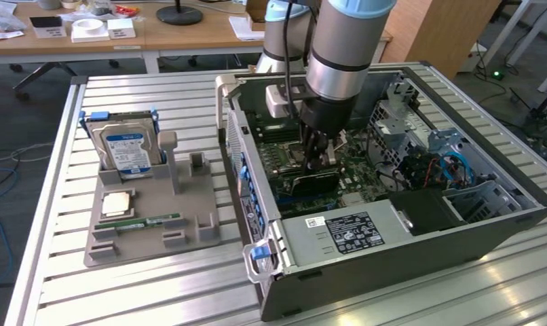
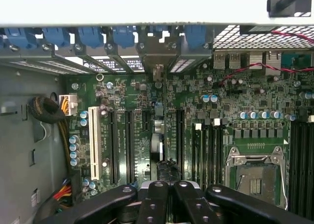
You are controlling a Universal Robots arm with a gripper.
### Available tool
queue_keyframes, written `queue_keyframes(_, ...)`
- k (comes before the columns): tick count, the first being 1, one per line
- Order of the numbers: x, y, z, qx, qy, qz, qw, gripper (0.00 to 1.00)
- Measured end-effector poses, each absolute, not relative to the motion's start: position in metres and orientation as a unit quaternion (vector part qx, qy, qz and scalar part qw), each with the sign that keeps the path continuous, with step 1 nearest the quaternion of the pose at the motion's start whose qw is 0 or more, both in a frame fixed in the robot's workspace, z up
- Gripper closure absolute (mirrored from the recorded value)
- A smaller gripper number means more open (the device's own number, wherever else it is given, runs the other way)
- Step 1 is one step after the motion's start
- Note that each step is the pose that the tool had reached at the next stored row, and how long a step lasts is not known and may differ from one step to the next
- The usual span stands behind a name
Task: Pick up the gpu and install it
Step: 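Press down on the gpu until it lock into place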
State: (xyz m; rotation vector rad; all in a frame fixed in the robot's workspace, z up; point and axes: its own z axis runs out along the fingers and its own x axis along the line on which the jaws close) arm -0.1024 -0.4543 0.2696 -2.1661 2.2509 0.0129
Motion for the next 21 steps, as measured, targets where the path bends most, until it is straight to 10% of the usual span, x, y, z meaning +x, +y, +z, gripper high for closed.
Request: queue_keyframes(21, -0.1028, -0.4539, 0.2655, -0.693, 0.721, 0.004, 0.009, 0.89)
